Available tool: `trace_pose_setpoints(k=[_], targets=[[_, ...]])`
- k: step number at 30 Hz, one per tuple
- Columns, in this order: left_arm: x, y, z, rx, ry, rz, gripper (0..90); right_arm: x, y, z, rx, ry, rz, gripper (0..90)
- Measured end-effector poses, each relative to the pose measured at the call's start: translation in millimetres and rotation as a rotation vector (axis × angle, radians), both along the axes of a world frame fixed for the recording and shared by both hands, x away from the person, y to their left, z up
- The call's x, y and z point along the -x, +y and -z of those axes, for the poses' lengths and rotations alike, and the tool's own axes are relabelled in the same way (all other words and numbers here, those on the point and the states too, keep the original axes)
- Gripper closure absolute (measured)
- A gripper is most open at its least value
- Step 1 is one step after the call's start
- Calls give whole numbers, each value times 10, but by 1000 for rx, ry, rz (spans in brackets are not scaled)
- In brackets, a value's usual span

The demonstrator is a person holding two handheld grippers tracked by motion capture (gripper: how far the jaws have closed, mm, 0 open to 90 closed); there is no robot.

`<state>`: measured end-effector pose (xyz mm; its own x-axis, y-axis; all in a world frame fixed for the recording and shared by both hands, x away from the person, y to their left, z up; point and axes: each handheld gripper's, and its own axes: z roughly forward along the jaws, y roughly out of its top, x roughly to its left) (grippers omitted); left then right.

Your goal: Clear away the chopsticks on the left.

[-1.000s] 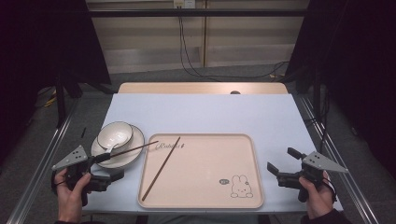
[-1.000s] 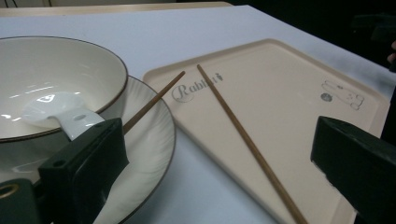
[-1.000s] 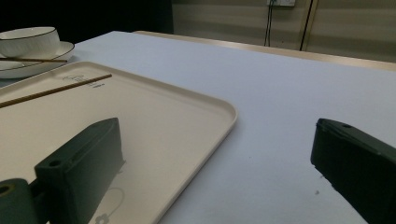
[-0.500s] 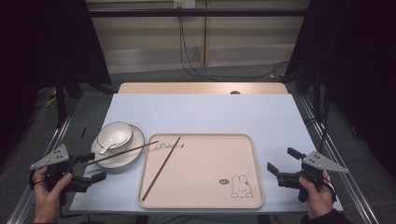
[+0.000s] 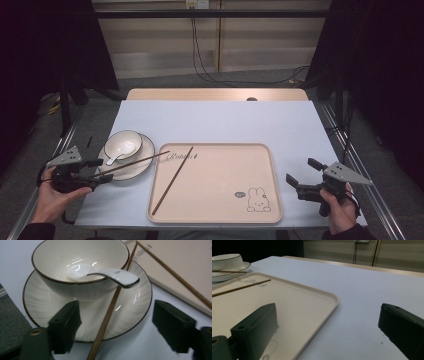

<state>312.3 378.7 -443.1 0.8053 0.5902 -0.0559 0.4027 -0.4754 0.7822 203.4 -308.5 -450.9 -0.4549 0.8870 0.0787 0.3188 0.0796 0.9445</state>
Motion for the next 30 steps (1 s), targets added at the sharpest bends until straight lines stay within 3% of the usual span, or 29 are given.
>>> trace_pose_setpoints(k=[1, 5, 12, 13, 18, 22, 27, 30], targets=[[-35, 2, 12, -12, 25, -3, 363, 0, 0, 0, 0, 0, -1, 19], [-80, -6, 39, -36, 45, 1, 465, 0, 0, 2, 2, 1, -2, 19], [-167, -67, 66, -72, 53, 8, 541, 0, 0, 2, 1, 3, 2, 20], [-184, -110, 70, -88, 68, 41, 565, -1, -3, 2, 3, 2, 2, 20], [-207, -197, 88, -120, 71, 68, 650, -1, -2, 3, 2, 3, 1, 20], [-212, -231, 93, -114, 73, 69, 728, -1, -3, 2, 1, 3, -1, 20], [-206, -269, 71, -133, 81, 115, 827, -3, -5, 3, 1, 5, -2, 20], [-197, -277, 73, -132, 80, 116, 838, -4, -3, 4, 1, 5, 1, 20]])
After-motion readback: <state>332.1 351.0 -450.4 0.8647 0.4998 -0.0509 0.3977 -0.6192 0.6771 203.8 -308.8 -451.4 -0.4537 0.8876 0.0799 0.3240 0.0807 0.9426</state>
